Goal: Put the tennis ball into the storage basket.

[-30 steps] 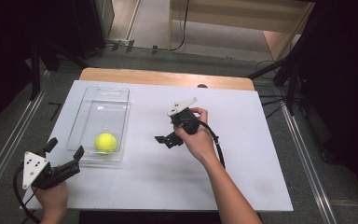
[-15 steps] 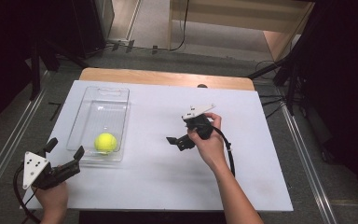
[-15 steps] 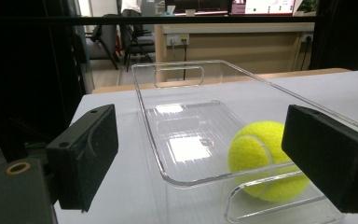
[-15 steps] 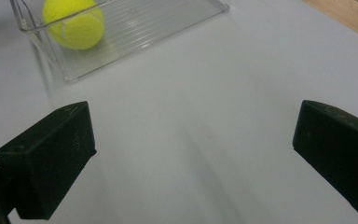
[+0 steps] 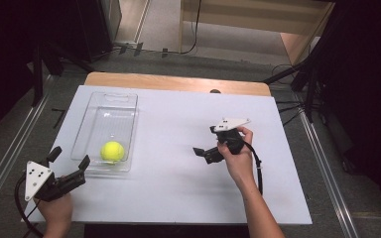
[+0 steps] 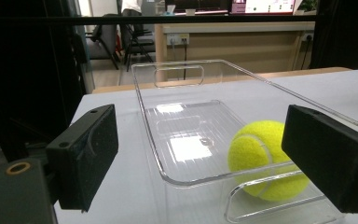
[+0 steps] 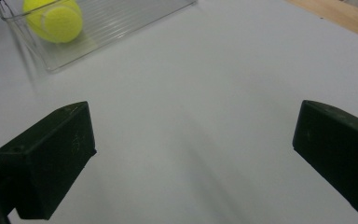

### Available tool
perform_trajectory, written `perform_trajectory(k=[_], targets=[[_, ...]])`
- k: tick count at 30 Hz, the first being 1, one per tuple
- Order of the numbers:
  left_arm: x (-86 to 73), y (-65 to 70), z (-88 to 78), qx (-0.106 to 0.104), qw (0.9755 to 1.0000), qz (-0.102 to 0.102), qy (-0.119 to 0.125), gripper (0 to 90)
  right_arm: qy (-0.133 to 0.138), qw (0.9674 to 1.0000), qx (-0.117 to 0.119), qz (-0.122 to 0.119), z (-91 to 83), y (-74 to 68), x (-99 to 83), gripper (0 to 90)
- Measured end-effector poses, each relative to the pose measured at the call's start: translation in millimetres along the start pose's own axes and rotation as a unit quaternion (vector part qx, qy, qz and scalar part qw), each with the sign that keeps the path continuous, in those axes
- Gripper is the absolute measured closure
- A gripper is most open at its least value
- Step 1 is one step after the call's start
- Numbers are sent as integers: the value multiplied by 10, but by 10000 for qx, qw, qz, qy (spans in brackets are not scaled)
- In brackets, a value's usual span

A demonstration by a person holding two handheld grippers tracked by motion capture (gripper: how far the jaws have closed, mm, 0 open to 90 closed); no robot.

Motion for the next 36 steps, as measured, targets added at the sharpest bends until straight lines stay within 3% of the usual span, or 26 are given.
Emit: perform_trajectory(k=[22,36], targets=[[-2,6,3,-3,10000,16,-5,113,229,9980,-358,457,-347,237,-435,0],[-3,4,2,3,10000,16,-8,113,383,9954,-612,622,-541,367,-702,0]])
Point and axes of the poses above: each handheld gripper's, and its own axes: z roughly forward along the jaws, x roughly out of its top, y roughly to its right, the point moved 3 cm from there along z, roughly forward along the jaws, and after that the axes turned 5 degrees about -x, right-handed, at the moved point
